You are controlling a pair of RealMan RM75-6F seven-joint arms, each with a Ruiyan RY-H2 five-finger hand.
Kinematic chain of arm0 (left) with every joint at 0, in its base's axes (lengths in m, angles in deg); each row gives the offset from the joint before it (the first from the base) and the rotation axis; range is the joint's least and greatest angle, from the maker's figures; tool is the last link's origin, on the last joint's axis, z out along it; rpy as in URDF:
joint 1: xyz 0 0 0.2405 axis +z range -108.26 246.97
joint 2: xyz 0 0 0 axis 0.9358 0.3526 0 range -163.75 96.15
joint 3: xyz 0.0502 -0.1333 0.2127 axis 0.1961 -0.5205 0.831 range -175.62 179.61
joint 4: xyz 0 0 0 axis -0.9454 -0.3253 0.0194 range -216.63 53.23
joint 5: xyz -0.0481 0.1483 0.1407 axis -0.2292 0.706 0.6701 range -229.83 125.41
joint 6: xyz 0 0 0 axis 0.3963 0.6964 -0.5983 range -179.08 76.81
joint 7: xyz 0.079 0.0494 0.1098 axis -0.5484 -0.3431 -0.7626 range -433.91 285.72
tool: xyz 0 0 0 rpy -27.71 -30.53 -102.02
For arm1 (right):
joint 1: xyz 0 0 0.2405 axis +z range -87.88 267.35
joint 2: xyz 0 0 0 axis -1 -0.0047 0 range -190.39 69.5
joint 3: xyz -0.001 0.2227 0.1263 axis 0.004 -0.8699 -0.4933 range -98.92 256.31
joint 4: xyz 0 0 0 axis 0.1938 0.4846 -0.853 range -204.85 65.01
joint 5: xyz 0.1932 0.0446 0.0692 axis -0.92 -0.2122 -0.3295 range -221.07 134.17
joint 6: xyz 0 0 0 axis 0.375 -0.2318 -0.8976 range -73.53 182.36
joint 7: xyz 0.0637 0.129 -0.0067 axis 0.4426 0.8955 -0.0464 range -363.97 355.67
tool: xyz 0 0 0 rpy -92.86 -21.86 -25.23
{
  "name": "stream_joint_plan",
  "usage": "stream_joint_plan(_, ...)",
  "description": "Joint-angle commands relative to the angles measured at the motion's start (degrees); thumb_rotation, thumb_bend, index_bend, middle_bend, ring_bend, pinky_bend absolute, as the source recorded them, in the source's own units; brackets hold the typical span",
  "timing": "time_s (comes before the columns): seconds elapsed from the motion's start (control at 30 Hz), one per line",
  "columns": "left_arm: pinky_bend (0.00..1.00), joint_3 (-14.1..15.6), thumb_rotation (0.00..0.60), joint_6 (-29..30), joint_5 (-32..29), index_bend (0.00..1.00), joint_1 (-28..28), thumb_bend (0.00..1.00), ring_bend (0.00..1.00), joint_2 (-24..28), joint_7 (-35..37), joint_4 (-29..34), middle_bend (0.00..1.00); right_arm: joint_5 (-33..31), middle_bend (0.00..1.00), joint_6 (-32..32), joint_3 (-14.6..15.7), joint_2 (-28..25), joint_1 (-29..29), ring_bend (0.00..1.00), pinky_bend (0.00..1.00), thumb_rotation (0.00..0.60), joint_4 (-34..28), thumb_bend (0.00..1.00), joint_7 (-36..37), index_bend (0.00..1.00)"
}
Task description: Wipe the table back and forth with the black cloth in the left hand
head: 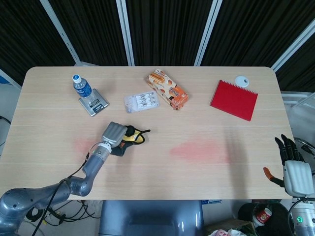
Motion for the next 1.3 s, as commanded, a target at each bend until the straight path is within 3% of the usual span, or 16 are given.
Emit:
stream_joint_plan(0.03, 0.67, 0.3, 0.600, 0.1, 0.4, 0.69, 0.8, 0.44, 0.58, 1.2, 0.6, -0.6, 0.65, 0.0, 0.00, 0.0, 0.0, 0.0, 0.0, 0.01, 0.23, 0.600, 0.0, 0.17, 0.0, 0.04)
stream_joint_plan(0.53, 0.67, -0.3, 0.600, 0.2, 1.3, 0.70, 3.1, 0.44, 0.58, 5.0, 2.7, -0.9, 0.65, 0.2, 0.00, -0.1, 0.1, 0.1, 0.1, 0.01, 0.23, 0.600, -0.1, 0.17, -0.2, 0.04)
stream_joint_plan(1.3, 0.67, -1.8, 0.600, 0.6, 3.2, 0.70, -0.3, 0.44, 0.58, -4.6, -0.5, 5.8, 0.65, 0.1, 0.00, 0.2, -0.1, 0.0, -0.1, 0.01, 0.23, 0.600, 0.0, 0.17, 0.6, 0.04)
